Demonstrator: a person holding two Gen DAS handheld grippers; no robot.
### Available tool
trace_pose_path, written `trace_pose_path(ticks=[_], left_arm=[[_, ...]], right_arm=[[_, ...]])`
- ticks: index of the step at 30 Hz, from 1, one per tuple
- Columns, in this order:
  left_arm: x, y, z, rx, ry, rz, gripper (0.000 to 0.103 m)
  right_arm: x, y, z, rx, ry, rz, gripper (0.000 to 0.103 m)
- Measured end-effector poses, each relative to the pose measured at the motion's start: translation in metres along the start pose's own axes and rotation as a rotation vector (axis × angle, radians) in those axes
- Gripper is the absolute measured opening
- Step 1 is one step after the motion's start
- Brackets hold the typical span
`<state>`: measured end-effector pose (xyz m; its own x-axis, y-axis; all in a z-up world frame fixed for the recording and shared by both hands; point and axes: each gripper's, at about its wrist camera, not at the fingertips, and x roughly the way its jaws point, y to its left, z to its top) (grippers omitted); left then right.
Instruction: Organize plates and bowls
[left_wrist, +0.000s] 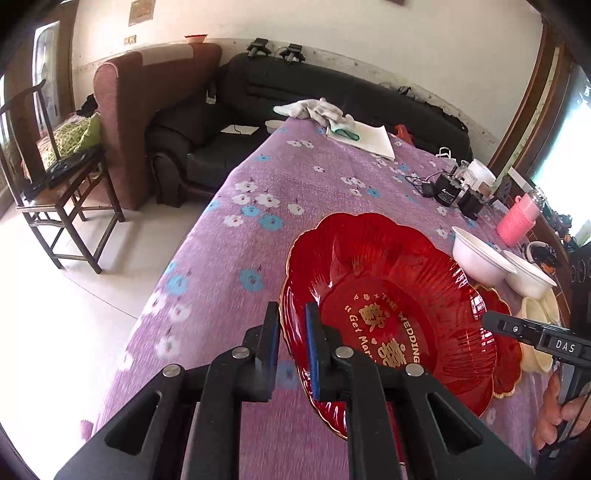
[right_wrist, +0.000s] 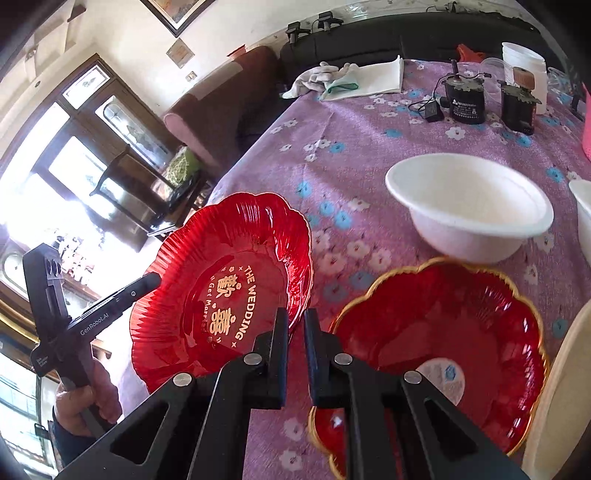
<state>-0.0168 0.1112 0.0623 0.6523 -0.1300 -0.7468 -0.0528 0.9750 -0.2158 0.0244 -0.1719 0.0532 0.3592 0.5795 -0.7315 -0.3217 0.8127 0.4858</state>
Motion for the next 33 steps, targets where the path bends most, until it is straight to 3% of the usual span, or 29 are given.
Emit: trace_pose_path(ticks=[13,30,32,33], left_arm=[[-0.05,0.012,-0.072,-0.04,-0.053,0.03,0.018],[-0.045,0.018,-0.089,-0.067,-0.044,0.043,0.018],[-0.046,0.019,-0.09,-0.072,-0.042,0.044,0.029],[-0.047,0.019,-0.09,-0.073,-0.045,0.047,0.04]], right_arm=[[-0.019,0.026,-0.058,-0.053,0.018,0.096,0.011],[-0.012,0.022,-0.081,-0.048,0.049,0.125,0.013],[-0.013,0.021,-0.081,-0.049,0.053,0.127,0.013],[-0.014,0.02,-0.082,-0.046,0.056,0.136,0.013]])
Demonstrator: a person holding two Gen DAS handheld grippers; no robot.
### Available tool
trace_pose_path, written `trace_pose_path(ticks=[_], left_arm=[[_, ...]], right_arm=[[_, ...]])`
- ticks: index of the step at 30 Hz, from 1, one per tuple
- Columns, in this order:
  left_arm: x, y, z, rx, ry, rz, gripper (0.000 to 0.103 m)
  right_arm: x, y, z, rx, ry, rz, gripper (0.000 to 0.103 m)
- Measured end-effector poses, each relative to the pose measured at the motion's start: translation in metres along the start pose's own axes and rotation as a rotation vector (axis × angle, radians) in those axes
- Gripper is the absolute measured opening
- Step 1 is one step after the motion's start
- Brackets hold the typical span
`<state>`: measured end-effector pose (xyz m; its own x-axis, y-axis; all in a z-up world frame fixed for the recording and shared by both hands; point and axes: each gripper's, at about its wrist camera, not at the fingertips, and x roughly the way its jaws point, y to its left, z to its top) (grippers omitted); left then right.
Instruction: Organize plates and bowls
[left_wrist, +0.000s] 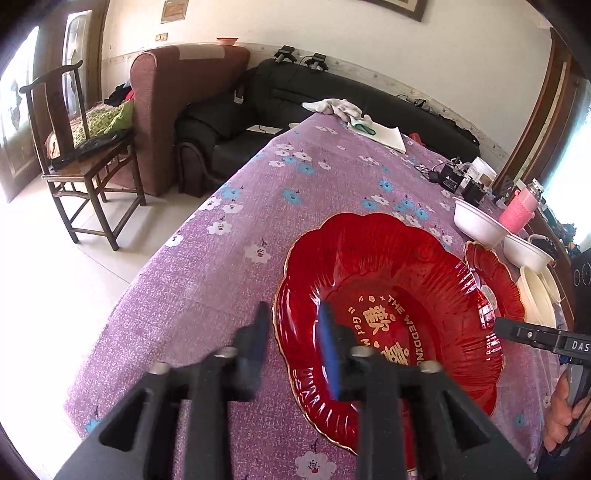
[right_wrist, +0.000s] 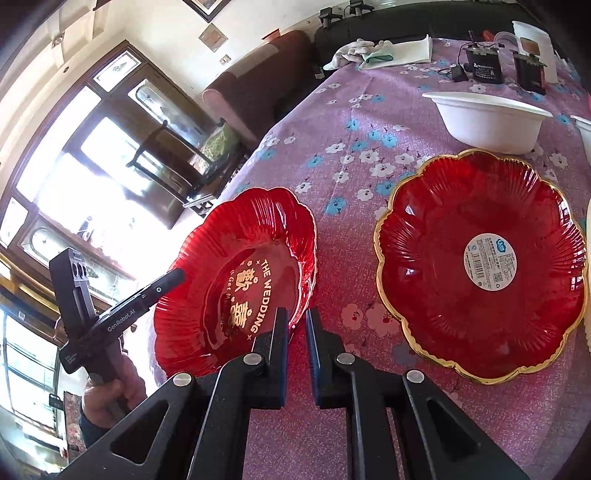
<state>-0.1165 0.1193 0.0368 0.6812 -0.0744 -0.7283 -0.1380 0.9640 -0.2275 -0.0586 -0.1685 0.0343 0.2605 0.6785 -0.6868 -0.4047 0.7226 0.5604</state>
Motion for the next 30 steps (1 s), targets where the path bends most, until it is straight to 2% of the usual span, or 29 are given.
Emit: trace_pose_path(ticks=[1,2,8,12,16,22,26,30], left_arm=[[-0.003,0.0,-0.001,0.006,-0.007,0.009,0.046],[-0.006,0.0,-0.001,0.011,-0.015,0.018,0.048],[-0.03,-0.006,0.002,0.008,-0.067,0.003,0.049],[-0.041,-0.034,0.008,0.057,-0.086,-0.05,0.054],[-0.042,-0.071,0.017,0.121,-0.087,-0.111,0.055],[-0.02,-0.132,0.027,0.207,0.002,-0.219,0.055],[0.003,-0.17,0.032,0.253,0.074,-0.252,0.055],[0.031,-0.195,0.042,0.258,0.144,-0.244,0.055]], right_arm=[[-0.003,-0.001,0.0,0.0,-0.001,0.008,0.013],[-0.005,-0.001,-0.001,-0.003,-0.007,0.005,0.013],[-0.043,-0.025,-0.004,0.02,-0.087,-0.02,0.013],[-0.067,-0.056,-0.007,0.081,-0.122,-0.052,0.013],[-0.085,-0.092,-0.012,0.151,-0.144,-0.1,0.013],[-0.1,-0.12,-0.012,0.214,-0.16,-0.155,0.01],[-0.103,-0.128,-0.003,0.23,-0.167,-0.198,0.01],[-0.1,-0.134,0.006,0.234,-0.158,-0.251,0.01]])
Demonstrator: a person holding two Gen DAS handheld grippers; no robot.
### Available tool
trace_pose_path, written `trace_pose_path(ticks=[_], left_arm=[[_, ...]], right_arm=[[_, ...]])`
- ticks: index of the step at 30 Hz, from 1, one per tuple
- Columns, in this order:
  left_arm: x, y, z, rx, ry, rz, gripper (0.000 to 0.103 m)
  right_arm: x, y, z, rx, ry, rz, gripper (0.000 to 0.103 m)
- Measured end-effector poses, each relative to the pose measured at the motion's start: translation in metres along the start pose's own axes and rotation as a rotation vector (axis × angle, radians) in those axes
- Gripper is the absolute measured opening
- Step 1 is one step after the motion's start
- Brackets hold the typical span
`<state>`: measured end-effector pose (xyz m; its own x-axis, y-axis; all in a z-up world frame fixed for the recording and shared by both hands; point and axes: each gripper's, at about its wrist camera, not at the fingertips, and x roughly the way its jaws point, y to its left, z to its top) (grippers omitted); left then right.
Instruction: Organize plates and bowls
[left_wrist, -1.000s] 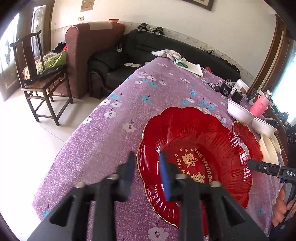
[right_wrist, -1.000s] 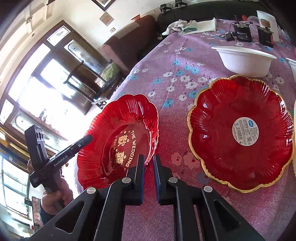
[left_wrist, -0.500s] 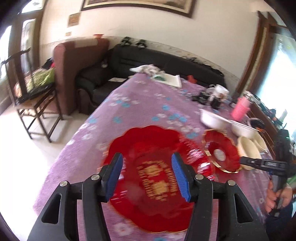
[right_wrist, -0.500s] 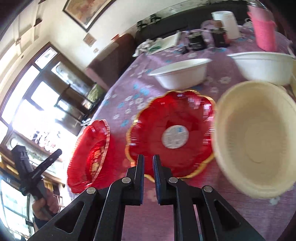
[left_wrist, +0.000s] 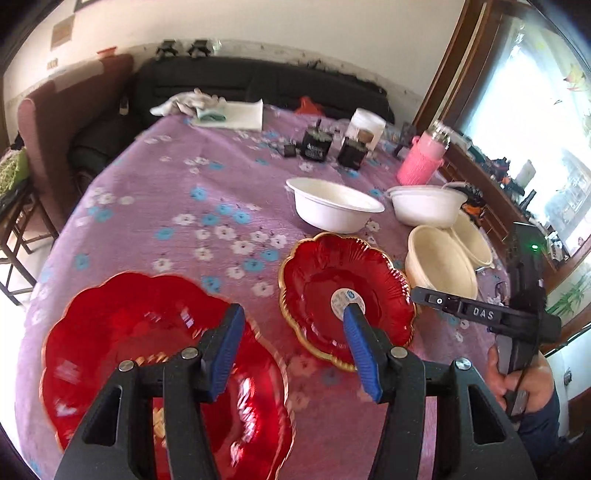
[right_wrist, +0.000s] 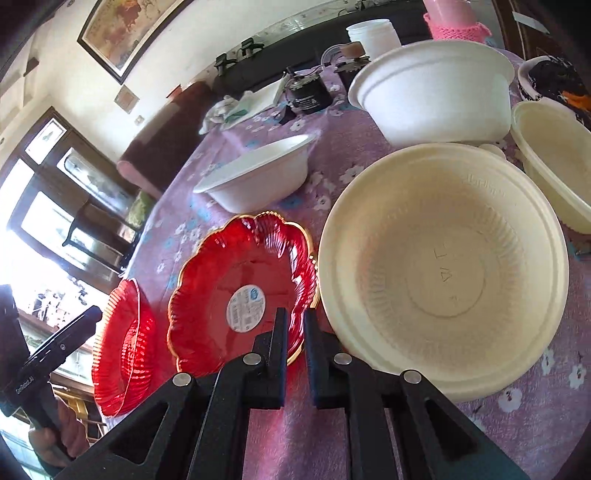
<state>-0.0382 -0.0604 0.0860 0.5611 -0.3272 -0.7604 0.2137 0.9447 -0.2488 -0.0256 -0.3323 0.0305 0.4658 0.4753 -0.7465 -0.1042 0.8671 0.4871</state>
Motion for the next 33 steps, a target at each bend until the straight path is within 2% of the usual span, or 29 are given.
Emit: trace_pose_path(ticks=[2,6,10,13,14,15,17,19,21,26,28,31,33], left_arm=[[0.016,-0.002,0.009,-0.006,0.039,-0.005,0.055],[0.049,-0.009,0.024,0.017,0.111,0.042,0.055],[0.066,-0.008,0.032,0.007,0.139,0.07,0.054],[0.078,-0.004,0.036,-0.009,0.156,0.097,0.054],[0.082,-0.003,0.037,-0.013,0.165,0.103,0.054],[0.087,0.0,0.037,-0.019,0.173,0.113,0.054],[0.093,0.0,0.036,-0.013,0.187,0.115,0.049],[0.099,-0.001,0.036,-0.009,0.202,0.119,0.035],[0.104,-0.003,0.036,0.003,0.215,0.117,0.031],[0.111,-0.005,0.035,0.015,0.222,0.136,0.03],[0.111,-0.006,0.034,0.016,0.224,0.12,0.023],[0.111,-0.011,0.032,0.034,0.219,0.126,0.023],[0.108,-0.012,0.03,0.036,0.208,0.125,0.023]], right_arm=[[0.003,-0.001,0.005,0.004,0.003,-0.01,0.01],[0.005,0.0,0.004,0.012,0.007,0.026,0.01],[0.004,-0.002,-0.001,0.012,0.0,0.05,0.01],[-0.003,-0.002,-0.002,-0.005,-0.019,0.034,0.012],[-0.006,-0.003,-0.003,-0.005,-0.028,0.031,0.019],[-0.009,-0.004,-0.004,-0.002,-0.032,0.032,0.031],[-0.012,-0.003,-0.007,-0.002,-0.039,0.056,0.036],[-0.012,-0.001,-0.01,-0.019,-0.04,0.03,0.035],[-0.011,0.0,-0.012,-0.019,-0.025,0.036,0.035],[-0.004,-0.001,-0.016,-0.018,-0.006,0.0,0.035],[0.003,-0.002,-0.017,-0.016,0.006,0.005,0.035],[0.008,0.001,-0.019,-0.038,0.008,0.014,0.019],[0.007,0.004,-0.021,-0.054,-0.012,0.001,0.017]])
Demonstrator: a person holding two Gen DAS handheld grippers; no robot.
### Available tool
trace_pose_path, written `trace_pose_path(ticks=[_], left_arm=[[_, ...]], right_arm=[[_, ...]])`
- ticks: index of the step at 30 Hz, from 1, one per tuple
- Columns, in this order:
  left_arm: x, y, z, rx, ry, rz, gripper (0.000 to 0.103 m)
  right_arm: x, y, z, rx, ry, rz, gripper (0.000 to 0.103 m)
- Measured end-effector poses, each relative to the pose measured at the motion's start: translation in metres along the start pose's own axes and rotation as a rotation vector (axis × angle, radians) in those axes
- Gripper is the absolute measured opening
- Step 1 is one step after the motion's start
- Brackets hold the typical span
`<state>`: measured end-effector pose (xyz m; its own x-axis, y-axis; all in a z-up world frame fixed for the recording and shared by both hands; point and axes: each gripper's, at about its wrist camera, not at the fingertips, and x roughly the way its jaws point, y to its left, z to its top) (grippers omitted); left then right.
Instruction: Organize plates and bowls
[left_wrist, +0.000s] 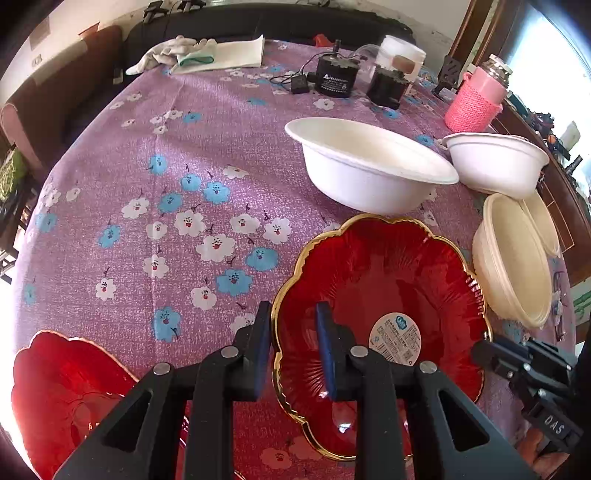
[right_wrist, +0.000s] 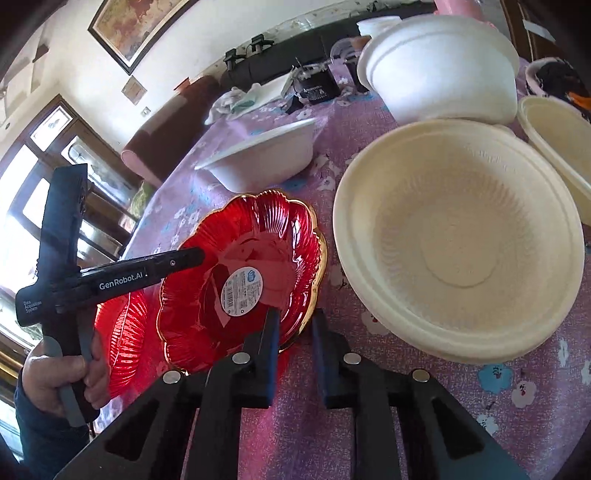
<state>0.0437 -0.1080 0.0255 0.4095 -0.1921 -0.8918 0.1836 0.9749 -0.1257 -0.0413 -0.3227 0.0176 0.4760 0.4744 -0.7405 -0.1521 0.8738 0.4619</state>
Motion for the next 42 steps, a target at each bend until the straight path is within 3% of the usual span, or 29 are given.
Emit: trace_pose_path(ticks=[27,42], left_arm=[[-0.071,0.026,-0.045,-0.082,-0.174,-0.07,0.025],[-0.109,0.064,-0.083,-0.146,-0.248,-0.068,0.028]], right_arm=[[-0.024,0.019,0.003,-0.079,-0.094,0.144,0.017],[-0.026,0.065,-0.003,-0.143,-0.079,0.182,0.018]])
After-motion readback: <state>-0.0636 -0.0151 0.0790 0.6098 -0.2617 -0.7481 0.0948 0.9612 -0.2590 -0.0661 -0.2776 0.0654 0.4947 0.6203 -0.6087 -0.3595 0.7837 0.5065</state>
